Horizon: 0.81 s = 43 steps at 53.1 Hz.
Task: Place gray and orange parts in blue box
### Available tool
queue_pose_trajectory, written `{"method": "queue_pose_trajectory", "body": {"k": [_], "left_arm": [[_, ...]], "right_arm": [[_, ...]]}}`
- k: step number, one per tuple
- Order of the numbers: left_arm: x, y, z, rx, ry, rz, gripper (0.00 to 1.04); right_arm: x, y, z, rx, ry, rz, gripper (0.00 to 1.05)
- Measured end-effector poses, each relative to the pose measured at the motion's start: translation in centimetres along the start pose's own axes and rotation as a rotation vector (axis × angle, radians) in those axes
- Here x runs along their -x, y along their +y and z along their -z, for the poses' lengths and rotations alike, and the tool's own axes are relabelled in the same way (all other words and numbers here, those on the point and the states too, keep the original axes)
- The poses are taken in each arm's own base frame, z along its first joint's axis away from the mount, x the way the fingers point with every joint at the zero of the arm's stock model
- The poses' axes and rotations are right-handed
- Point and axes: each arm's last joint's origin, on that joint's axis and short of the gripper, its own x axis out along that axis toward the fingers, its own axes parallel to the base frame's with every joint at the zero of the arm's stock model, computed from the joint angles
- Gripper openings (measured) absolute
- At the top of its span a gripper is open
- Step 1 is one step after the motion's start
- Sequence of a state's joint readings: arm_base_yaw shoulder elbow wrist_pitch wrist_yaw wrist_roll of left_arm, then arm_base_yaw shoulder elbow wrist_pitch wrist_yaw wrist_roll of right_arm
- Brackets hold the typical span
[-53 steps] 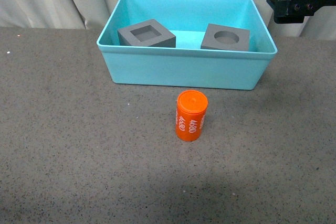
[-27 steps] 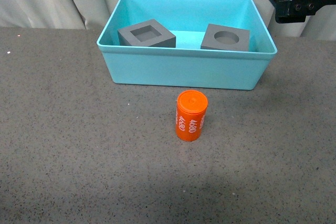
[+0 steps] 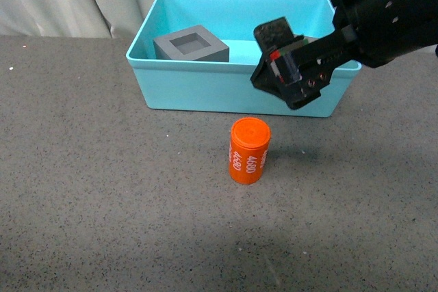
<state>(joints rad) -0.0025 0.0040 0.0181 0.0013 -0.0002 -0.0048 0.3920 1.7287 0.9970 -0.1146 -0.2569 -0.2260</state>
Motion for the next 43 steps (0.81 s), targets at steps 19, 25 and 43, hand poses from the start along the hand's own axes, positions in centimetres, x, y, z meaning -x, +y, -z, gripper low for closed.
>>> {"method": "queue_pose_trajectory", "body": {"k": [19,25,43], "left_arm": [[0.0,0.0,0.0,0.000,0.000,0.000,0.98],[0.0,0.0,0.0,0.000,0.000,0.000,0.98],[0.0,0.0,0.0,0.000,0.000,0.000,0.98]], "right_arm": [[-4.7,1.5,1.4,0.044,0.162,-0.057,0.95],[-6.2,1.9,1.9,0.044,0.212,-0.069,0.95],[-8.9,2.3,1.5,0.039,0.291,-0.046,0.74]]}}
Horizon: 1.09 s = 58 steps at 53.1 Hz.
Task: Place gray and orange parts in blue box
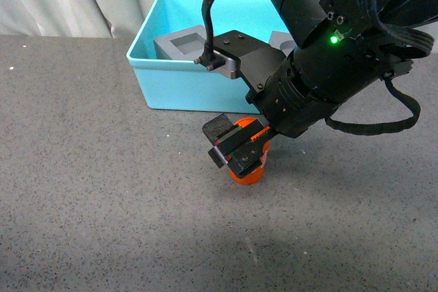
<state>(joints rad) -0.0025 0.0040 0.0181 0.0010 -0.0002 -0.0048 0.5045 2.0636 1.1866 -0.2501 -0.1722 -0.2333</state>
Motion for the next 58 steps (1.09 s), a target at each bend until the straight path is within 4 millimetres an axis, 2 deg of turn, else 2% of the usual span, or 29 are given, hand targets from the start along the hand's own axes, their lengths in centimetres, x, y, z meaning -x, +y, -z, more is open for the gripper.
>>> {"method": "queue_pose_trajectory", "body": {"k": [9,23,30,41,48,53,58], "left_arm": [[0.0,0.0,0.0,0.000,0.000,0.000,0.98],[0.0,0.0,0.0,0.000,0.000,0.000,0.98],[0.0,0.0,0.0,0.000,0.000,0.000,0.98],[0.0,0.0,0.0,0.000,0.000,0.000,0.98],[0.0,0.0,0.0,0.000,0.000,0.000,0.98],[0.0,0.0,0.0,0.000,0.000,0.000,0.98],[0.0,0.0,0.0,0.000,0.000,0.000,0.98]], "right_arm": [[-0.6,0.1,0.1,0.003,0.027,0.006,0.47],[-0.2,-0.3,-0.2,-0.012,-0.001,0.011,0.45],[2.1,-0.9,-0.9,-0.024,-0.070,0.016,0.45],[8.8,-2.6,-3.5,-0.044,-0.268,0.072,0.45],[12.2,-4.2,-5.7,-0.059,-0.390,0.110,0.45],[12.6,-5.4,-7.0,-0.072,-0.418,0.144,0.45],[11.5,-6.4,-8.1,-0.085,-0.408,0.139,0.45]]}}
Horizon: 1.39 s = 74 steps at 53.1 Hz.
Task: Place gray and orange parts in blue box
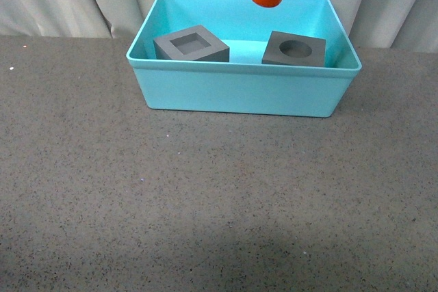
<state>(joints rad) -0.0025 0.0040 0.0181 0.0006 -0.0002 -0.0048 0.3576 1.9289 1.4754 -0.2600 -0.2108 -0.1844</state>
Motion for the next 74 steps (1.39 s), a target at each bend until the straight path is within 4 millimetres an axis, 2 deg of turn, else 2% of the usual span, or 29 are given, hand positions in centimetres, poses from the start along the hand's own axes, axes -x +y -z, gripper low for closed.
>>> {"method": "queue_pose_trajectory", "body": {"k": [14,25,39,53,65,74], "left_arm": [[0.0,0.0,0.0,0.000,0.000,0.000,0.98],[0.0,0.0,0.0,0.000,0.000,0.000,0.98],[0.0,0.0,0.0,0.000,0.000,0.000,0.98],[0.0,0.0,0.0,0.000,0.000,0.000,0.98],[0.0,0.0,0.0,0.000,0.000,0.000,0.98],[0.0,0.0,0.0,0.000,0.000,0.000,0.98]], "right_arm": [[-5.9,-0.9,0.2,-0.024,0.094,-0.016,0.45],[-9.7,-1.2,-0.1,-0.042,0.144,-0.030,0.45],[-11.5,-1.7,-0.4,-0.039,0.176,-0.012,0.45],[-14.2,-2.1,1.1,-0.039,0.267,-0.001,0.45],[-14.7,-2.4,0.7,-0.033,0.280,0.002,0.45],[-15.1,-2.4,1.2,-0.031,0.306,-0.003,0.45]]}}
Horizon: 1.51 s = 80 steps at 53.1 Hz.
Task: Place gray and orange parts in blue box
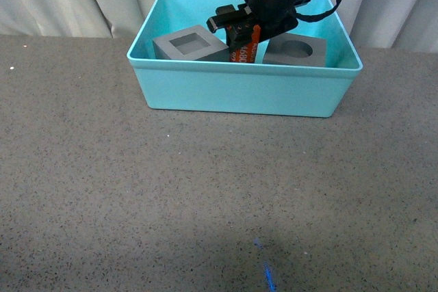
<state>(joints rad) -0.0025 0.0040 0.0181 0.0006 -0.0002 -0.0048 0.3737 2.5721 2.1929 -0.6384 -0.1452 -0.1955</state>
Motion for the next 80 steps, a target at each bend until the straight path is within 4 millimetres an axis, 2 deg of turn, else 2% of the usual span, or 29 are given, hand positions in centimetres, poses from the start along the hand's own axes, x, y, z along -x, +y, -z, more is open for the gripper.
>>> {"method": "queue_pose_trajectory", "body": {"k": [23,40,43,47,53,59,60,64,71,80], "left_arm": [[0.0,0.0,0.0,0.000,0.000,0.000,0.98],[0.0,0.0,0.0,0.000,0.000,0.000,0.98],[0.0,0.0,0.0,0.000,0.000,0.000,0.98],[0.0,0.0,0.0,0.000,0.000,0.000,0.98],[0.0,0.0,0.0,0.000,0.000,0.000,0.98],[0.0,0.0,0.0,0.000,0.000,0.000,0.98],[0.0,0.0,0.0,0.000,0.000,0.000,0.98],[0.0,0.0,0.0,0.000,0.000,0.000,0.98],[0.0,0.0,0.0,0.000,0.000,0.000,0.98],[0.0,0.0,0.0,0.000,0.000,0.000,0.98]], "right_arm": [[-0.1,0.0,0.3,0.007,0.034,0.001,0.46],[0.7,-0.2,0.7,-0.001,0.015,0.002,0.91],[1.2,-0.3,0.8,-0.008,0.001,0.007,0.97],[2.0,-0.5,0.8,-0.018,-0.023,0.014,0.95],[4.0,-0.8,0.9,-0.036,-0.081,0.034,0.95],[7.9,-0.9,0.8,-0.082,-0.218,0.067,0.95],[9.0,-0.9,0.7,-0.090,-0.254,0.079,0.95],[11.6,-0.5,1.3,-0.123,-0.334,0.074,0.95],[16.0,0.6,3.6,-0.168,-0.481,0.184,0.95],[18.8,1.1,7.2,-0.217,-0.568,0.352,0.95]]}}
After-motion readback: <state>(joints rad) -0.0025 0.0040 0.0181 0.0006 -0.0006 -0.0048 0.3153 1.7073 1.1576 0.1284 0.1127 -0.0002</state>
